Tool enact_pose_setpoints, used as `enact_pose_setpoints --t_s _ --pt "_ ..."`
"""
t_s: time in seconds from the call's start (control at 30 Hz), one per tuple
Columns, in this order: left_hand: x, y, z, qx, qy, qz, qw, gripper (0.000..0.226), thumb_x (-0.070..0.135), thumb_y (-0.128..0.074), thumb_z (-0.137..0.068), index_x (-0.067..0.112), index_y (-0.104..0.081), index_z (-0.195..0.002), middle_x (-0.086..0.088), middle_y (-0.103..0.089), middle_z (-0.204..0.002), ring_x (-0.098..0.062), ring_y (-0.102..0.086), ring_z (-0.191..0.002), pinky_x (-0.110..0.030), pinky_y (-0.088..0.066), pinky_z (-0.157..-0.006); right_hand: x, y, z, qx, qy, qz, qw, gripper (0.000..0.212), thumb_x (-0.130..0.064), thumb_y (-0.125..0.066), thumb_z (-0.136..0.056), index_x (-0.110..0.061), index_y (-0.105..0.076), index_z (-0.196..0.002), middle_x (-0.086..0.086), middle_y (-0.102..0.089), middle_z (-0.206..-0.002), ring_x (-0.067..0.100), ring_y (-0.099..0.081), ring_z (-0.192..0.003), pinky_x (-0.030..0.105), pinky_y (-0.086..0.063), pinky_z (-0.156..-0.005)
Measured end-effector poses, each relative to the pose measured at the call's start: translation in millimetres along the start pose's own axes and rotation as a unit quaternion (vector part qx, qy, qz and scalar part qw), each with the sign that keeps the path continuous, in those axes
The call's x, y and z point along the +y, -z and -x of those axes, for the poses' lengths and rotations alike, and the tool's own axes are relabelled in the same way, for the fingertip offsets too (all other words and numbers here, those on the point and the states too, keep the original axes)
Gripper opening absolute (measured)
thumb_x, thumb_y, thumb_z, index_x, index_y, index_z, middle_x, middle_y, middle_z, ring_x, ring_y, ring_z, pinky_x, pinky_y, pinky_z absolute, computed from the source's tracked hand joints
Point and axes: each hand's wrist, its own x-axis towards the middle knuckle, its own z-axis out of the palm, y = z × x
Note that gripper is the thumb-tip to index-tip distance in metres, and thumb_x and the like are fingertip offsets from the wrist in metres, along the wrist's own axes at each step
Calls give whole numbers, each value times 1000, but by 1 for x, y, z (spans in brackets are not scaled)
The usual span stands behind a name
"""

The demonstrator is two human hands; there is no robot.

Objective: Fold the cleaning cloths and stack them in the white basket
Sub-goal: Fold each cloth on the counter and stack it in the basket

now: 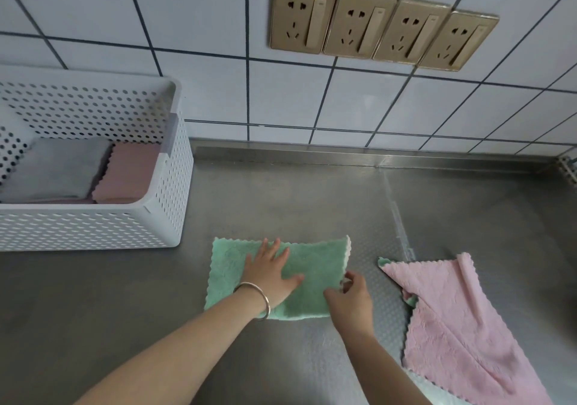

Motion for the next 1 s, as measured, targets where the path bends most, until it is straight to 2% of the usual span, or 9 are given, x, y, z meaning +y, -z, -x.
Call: enact_pose_setpoints --t_s 0.07,0.1,0.13,0.2,0.3,0.43,0.63,0.87,1.0 --pt "16 16 11 40 27 225 973 51 48 -43 -92 21 -44 -136 -2 -38 -147 -19 -29 -138 -35 -24 -111 -12 -12 17 -2 85 36 996 41 -7 -59 -78 -18 -49 -116 -8 -55 -79 20 -57 -80 29 -43 -70" --pt "22 22 15 48 35 296 953 34 44 -44 -93 22 -61 -113 -4 -59 -122 -22 -48 -121 -32 -36 -98 -17 -21 24 -8 127 66 990 41 -8 -59 -78 -20 -49 -116 -5 -59 -80 21 -59 -80 31 -45 -69" --pt "26 28 20 56 40 330 942 28 42 -45 -93 21 -62 -85 -5 -63 -94 -25 -56 -99 -32 -40 -82 -20 -31 31 -13 168 101 980 40 -10 -59 -78 -20 -49 -116 -2 -62 -83 23 -61 -80 33 -46 -69" --pt "23 33 25 70 79 375 921 34 37 -47 -93 16 -52 -66 -6 -56 -74 -26 -54 -79 -35 -40 -73 -22 -52 40 -11 269 138 953 32 -12 -58 -75 -15 -55 -107 2 -64 -82 25 -61 -74 33 -45 -63" --pt "-2 33 21 102 144 404 898 29 25 -43 -95 9 -51 -71 -11 -51 -74 -24 -47 -73 -31 -36 -70 -21 -71 49 -25 407 138 903 25 -16 -55 -66 -14 -57 -90 -1 -59 -76 21 -55 -68 28 -44 -58" --pt "-39 35 19 153 187 420 875 22 17 -43 -96 5 -53 -80 -17 -50 -80 -23 -44 -74 -29 -33 -68 -9 -73 43 -19 521 186 833 49 -27 -59 -64 -18 -53 -113 2 -59 -107 16 -50 -96 21 -46 -82" --pt "-79 19 11 175 201 325 908 27 18 -44 -95 -4 -59 -90 -31 -62 -103 -43 -57 -98 -42 -45 -85 4 -78 27 -87 457 379 800 87 -45 -72 -48 -21 -52 -130 2 -50 -139 19 -50 -127 29 -45 -95" --pt "-92 0 8 214 237 282 905 25 23 -48 -93 5 -61 -105 -17 -66 -108 -35 -60 -97 -32 -42 -76 12 -91 16 -107 449 430 776 79 -57 -59 -53 -21 -61 -123 0 -55 -135 18 -54 -123 32 -52 -90" --pt "-90 -5 11 286 209 377 856 51 21 -64 -84 13 -48 -132 -8 -61 -123 -23 -60 -105 -27 -42 -90 9 -91 19 -74 443 434 781 66 -58 -38 -70 -24 -62 -121 -2 -57 -132 17 -54 -123 33 -45 -95"
